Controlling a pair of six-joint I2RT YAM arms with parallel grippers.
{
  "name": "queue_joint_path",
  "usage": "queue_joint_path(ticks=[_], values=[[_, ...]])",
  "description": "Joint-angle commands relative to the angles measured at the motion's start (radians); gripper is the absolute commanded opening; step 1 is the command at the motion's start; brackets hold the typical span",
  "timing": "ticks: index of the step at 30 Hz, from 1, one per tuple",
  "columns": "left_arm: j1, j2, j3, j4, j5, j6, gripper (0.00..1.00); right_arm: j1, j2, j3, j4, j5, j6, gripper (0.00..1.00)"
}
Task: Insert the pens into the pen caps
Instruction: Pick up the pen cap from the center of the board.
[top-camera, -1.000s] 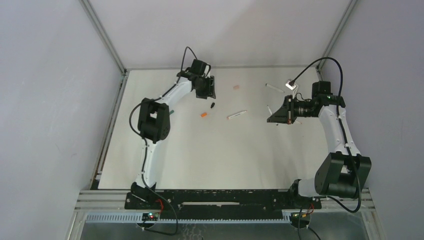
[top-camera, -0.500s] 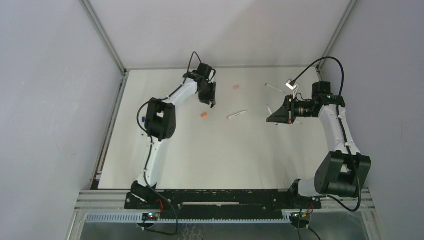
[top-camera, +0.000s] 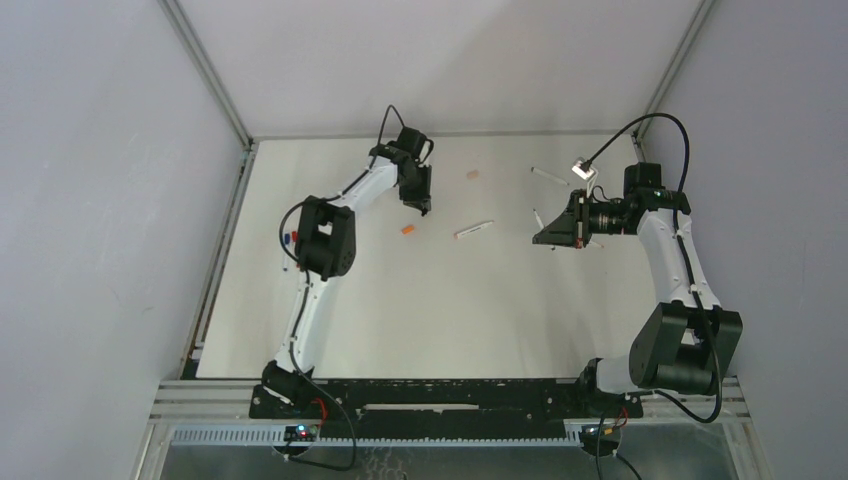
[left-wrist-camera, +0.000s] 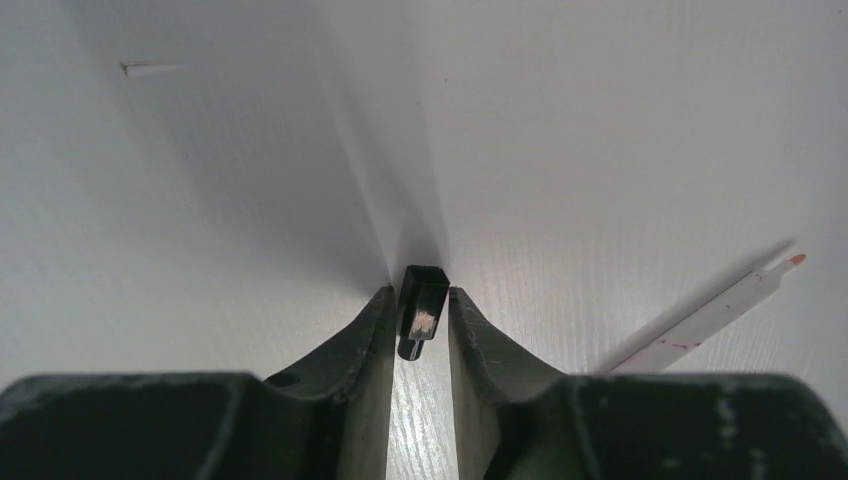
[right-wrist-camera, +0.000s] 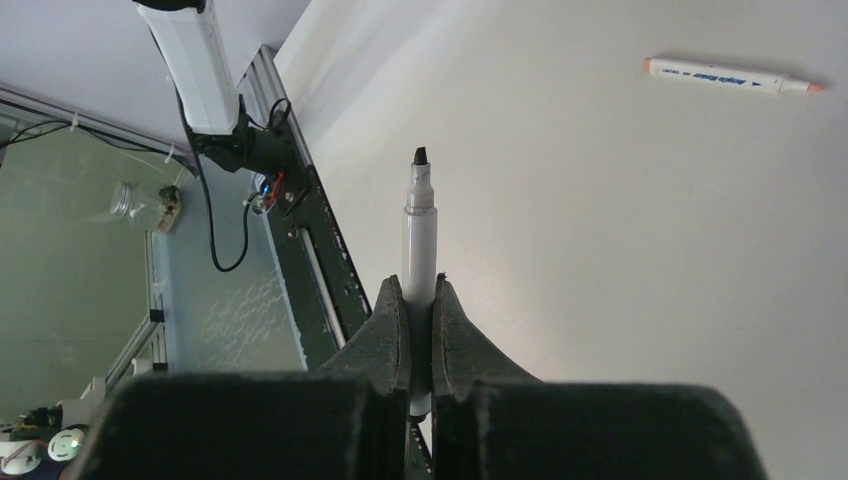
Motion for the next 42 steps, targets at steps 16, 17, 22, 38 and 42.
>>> queue_joint_path(ticks=[16, 17, 22, 38, 42], values=[[-0.066, -0.138, -0.079, -0.057, -0.126, 0.141, 0.06, -0.005, -0.002, 0.036, -0.012, -0.045, -0.027, 0.00], [-0.079, -0.170, -0.121, -0.050, -0.129, 0.156, 0.06, -0.005, 0.000, 0.036, -0.013, -0.047, -0.027, 0.00], [-0.137, -0.340, -0.379, 0.007, -0.190, 0.180, 0.05, -0.004, 0.002, 0.036, -0.019, -0.055, -0.033, 0.00], [-0.190, -0.637, -0.958, 0.242, -0.220, 0.089, 0.06, 0.018, 0.004, 0.036, -0.023, -0.058, -0.038, 0.00], [-0.191, -0.665, -1.013, 0.253, -0.227, 0.079, 0.09, 0.026, 0.004, 0.036, -0.023, -0.050, -0.039, 0.00]])
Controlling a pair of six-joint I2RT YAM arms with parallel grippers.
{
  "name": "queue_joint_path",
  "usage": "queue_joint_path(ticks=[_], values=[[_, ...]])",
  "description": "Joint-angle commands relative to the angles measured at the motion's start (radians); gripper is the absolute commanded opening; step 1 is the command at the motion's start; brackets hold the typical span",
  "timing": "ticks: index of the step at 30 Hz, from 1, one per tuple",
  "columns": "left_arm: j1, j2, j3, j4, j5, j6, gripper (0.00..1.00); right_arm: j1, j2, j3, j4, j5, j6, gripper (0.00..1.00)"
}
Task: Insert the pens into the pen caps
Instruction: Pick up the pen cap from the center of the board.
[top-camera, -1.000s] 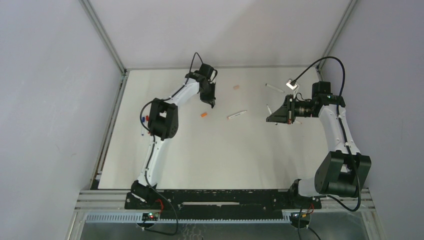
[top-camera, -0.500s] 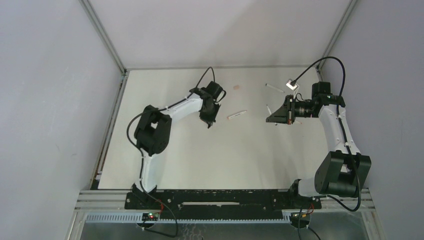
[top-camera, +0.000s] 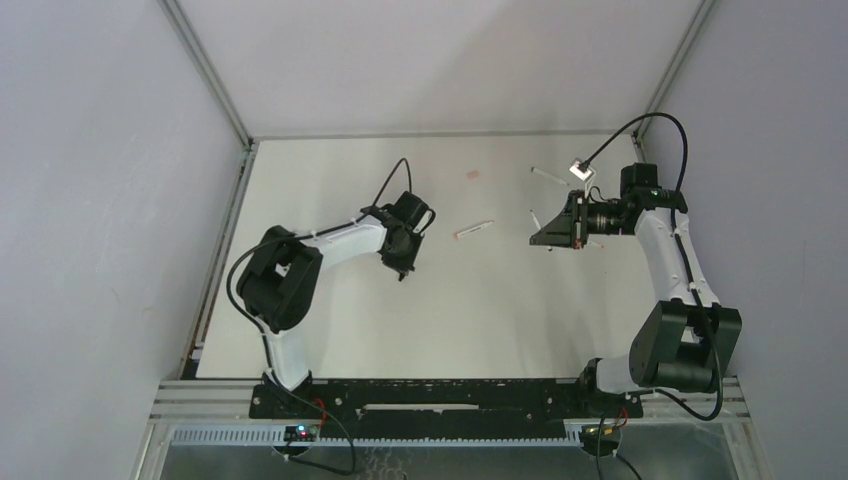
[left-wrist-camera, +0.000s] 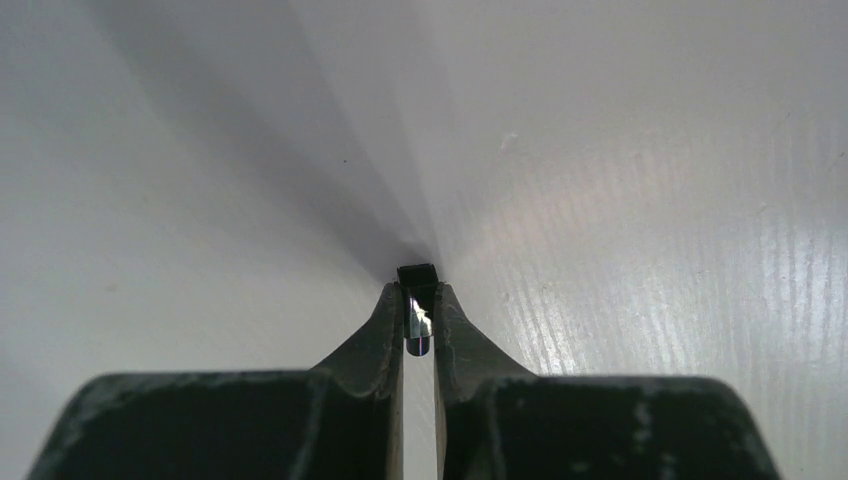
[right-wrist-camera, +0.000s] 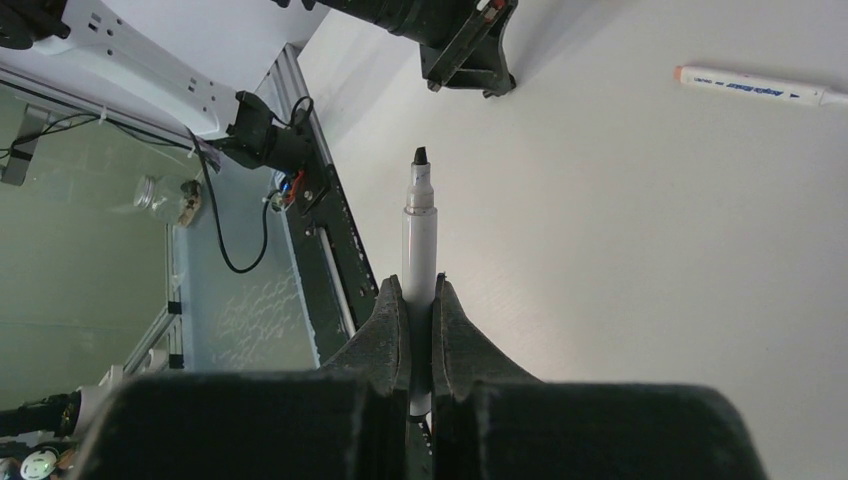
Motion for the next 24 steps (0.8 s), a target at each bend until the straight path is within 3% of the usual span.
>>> queue_joint_path(ticks=[1, 11, 24], values=[[0.000, -0.057, -0.061, 0.037, -0.035, -0.026, 0.10, 0.012, -0.004, 0.036, -0.007, -0.009, -0.023, 0.00], [0.001, 0.006, 0.006, -0.050, -0.084, -0.030, 0.28, 0.021, -0.005, 0.036, -0.006, -0.001, -0.023, 0.00], [0.000, 0.069, 0.118, -0.146, -0.086, 0.006, 0.32, 0.020, -0.009, 0.036, -0.008, -0.002, -0.031, 0.00]])
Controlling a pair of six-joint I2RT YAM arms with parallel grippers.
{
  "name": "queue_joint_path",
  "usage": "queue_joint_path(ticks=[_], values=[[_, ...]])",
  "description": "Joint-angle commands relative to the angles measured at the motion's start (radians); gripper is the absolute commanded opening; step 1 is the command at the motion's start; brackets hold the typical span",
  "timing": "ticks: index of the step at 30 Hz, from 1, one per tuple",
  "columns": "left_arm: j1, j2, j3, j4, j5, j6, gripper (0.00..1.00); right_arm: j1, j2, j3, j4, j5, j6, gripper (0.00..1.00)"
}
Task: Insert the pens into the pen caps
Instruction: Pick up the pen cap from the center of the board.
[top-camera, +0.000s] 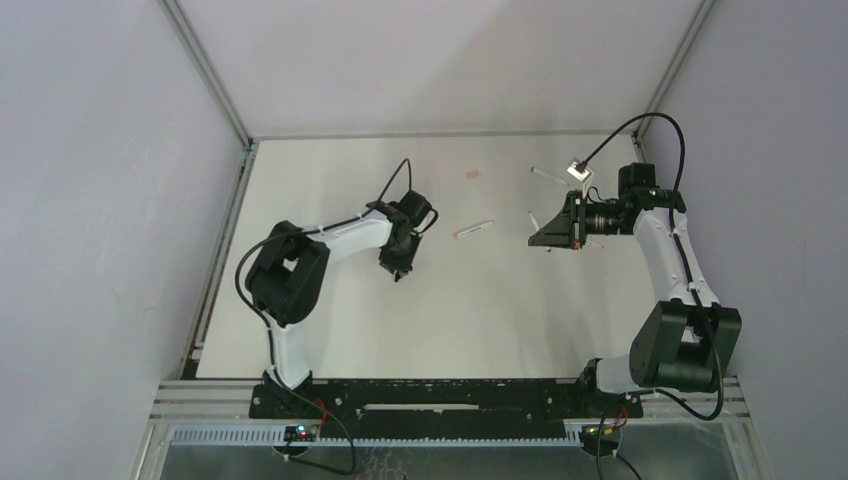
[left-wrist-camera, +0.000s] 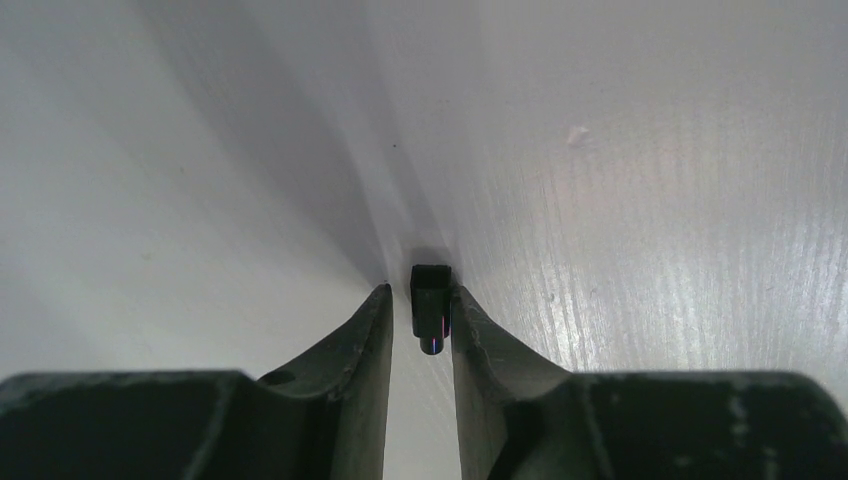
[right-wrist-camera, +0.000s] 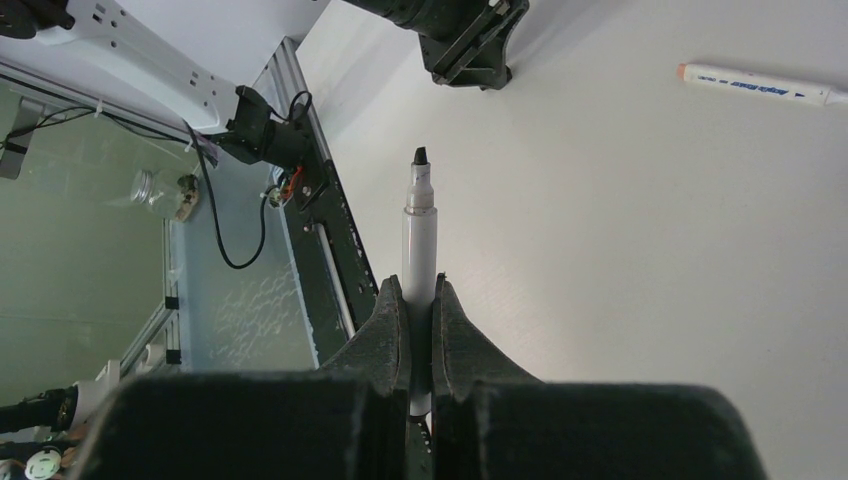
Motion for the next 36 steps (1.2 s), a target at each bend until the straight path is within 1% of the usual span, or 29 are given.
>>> queue_joint_path(ticks=[1, 9, 16, 23, 32, 36], values=[[0.000, 0.037, 0.083, -0.052, -0.008, 0.029, 0.31, 0.004, -0.009, 0.036, -0.009, -0.011, -0.028, 0.00], [0.001, 0.081, 0.139, -0.127, 0.018, 0.037, 0.27, 0.002, -0.014, 0.036, -0.012, -0.012, -0.029, 0.00], [0.000, 0.087, 0.148, -0.186, 0.037, 0.036, 0.27, 0.002, -0.013, 0.036, -0.012, -0.017, -0.030, 0.00], [0.000, 0.120, 0.185, -0.195, 0.057, 0.041, 0.26, 0.004, -0.012, 0.036, -0.010, -0.024, -0.029, 0.00], [0.003, 0.181, 0.283, -0.232, 0.047, 0.075, 0.28, 0.004, -0.018, 0.036, -0.010, -0.020, -0.029, 0.00], [0.008, 0.192, 0.287, -0.238, 0.051, 0.081, 0.28, 0.003, -0.019, 0.036, -0.012, -0.016, -0.031, 0.00]])
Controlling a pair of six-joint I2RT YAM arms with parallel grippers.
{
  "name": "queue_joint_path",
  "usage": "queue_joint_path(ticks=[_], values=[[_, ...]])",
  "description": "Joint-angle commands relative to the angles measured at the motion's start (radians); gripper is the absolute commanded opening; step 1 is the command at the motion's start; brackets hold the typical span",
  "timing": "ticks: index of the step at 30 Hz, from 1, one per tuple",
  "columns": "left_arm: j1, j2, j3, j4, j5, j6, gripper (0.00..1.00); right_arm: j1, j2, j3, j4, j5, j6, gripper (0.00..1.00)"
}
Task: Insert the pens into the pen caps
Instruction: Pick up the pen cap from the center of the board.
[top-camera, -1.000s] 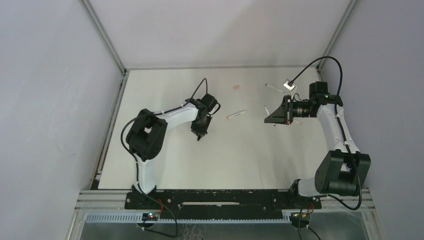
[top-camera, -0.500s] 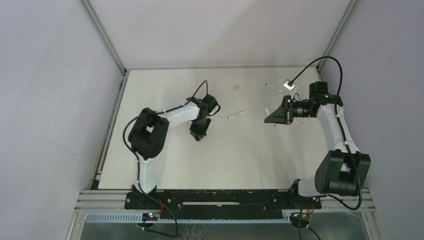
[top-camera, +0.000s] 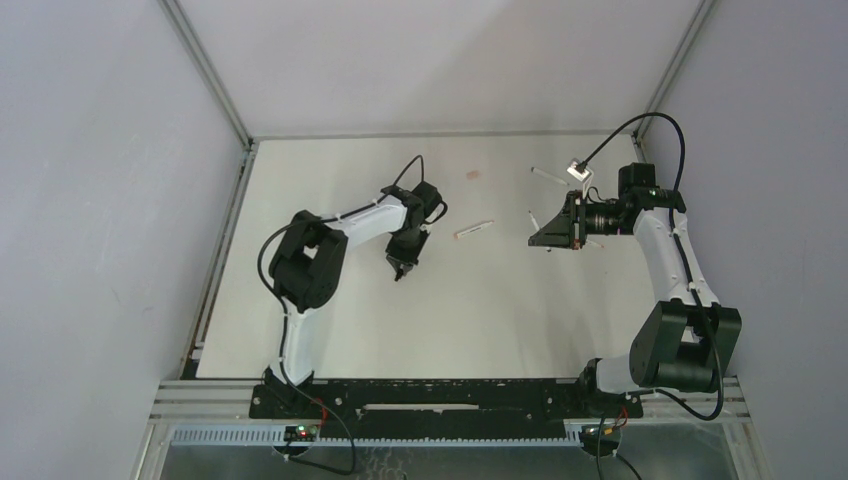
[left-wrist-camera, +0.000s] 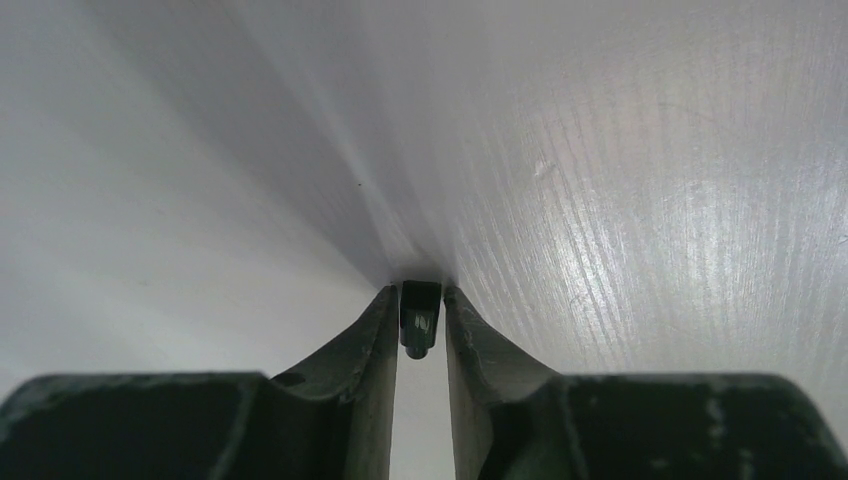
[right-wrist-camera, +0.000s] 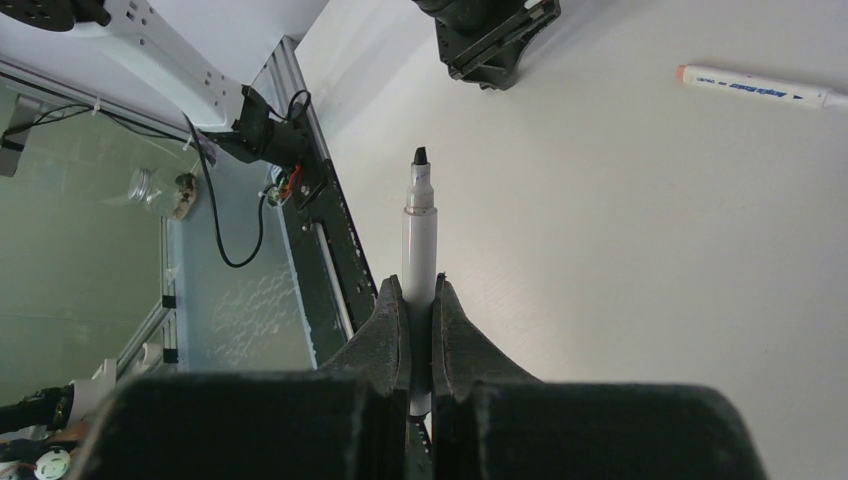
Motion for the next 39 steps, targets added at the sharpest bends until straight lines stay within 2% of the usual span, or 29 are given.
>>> queue_joint_path(ticks=[1, 7, 12, 20, 26, 30, 35, 39], values=[[0.007, 0.018, 0.033, -0.008, 0.013, 0.028, 0.27, 0.003, -0.018, 0.036, -0.009, -0.014, -0.023, 0.00], [0.007, 0.009, 0.016, -0.014, 0.023, 0.033, 0.20, 0.001, -0.015, 0.036, -0.012, -0.015, -0.027, 0.00], [0.007, -0.004, 0.014, -0.011, 0.030, 0.035, 0.01, 0.002, -0.016, 0.036, -0.018, -0.015, -0.032, 0.00], [0.008, -0.204, 0.007, 0.093, 0.044, 0.039, 0.00, 0.032, -0.025, 0.073, -0.029, 0.009, -0.081, 0.00], [0.009, -0.499, -0.121, 0.389, 0.168, 0.050, 0.00, 0.085, 0.012, 0.278, -0.204, 0.092, -0.352, 0.00], [0.009, -0.688, -0.239, 0.623, 0.242, 0.045, 0.00, 0.121, 0.021, 0.416, -0.235, 0.147, -0.421, 0.00], [0.009, -0.897, -0.390, 0.969, 0.321, -0.015, 0.00, 0.193, -0.034, 0.474, -0.108, 0.130, -0.411, 0.00], [0.009, -1.007, -0.492, 1.262, 0.384, -0.136, 0.00, 0.279, -0.091, 0.450, 0.070, 0.115, -0.279, 0.00]])
